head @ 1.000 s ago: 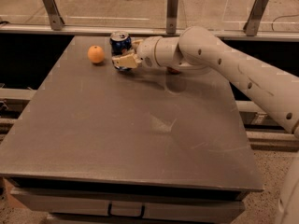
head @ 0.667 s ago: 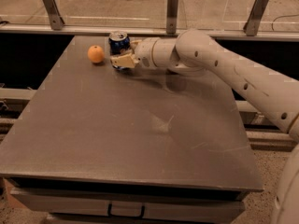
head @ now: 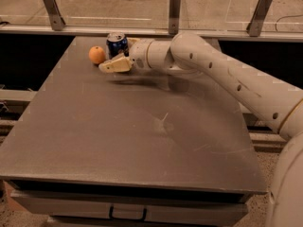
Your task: Move pepsi can near orange
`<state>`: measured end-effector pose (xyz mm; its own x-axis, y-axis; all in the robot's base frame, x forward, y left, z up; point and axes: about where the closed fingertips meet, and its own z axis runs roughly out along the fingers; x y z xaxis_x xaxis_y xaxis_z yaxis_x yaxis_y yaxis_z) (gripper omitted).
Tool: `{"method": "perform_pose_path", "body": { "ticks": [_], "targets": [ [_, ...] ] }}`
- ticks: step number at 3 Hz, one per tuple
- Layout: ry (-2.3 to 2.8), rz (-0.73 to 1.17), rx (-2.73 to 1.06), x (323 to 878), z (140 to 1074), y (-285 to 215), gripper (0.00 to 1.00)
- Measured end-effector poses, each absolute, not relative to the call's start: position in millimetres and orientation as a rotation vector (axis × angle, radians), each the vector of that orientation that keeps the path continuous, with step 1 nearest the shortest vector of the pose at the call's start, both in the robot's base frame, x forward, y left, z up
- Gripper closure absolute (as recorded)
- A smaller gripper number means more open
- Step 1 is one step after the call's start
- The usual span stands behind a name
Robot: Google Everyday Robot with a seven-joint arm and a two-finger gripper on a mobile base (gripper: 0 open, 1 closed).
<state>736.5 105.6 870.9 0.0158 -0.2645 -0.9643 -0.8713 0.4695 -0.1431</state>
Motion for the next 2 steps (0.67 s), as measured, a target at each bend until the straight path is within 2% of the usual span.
{"method": "perform_pose_path", "body": {
  "ticks": [2],
  "targets": [
    [1.493,0.670,-1.014,728.5,878.4,111.4,0.00]
  ]
}}
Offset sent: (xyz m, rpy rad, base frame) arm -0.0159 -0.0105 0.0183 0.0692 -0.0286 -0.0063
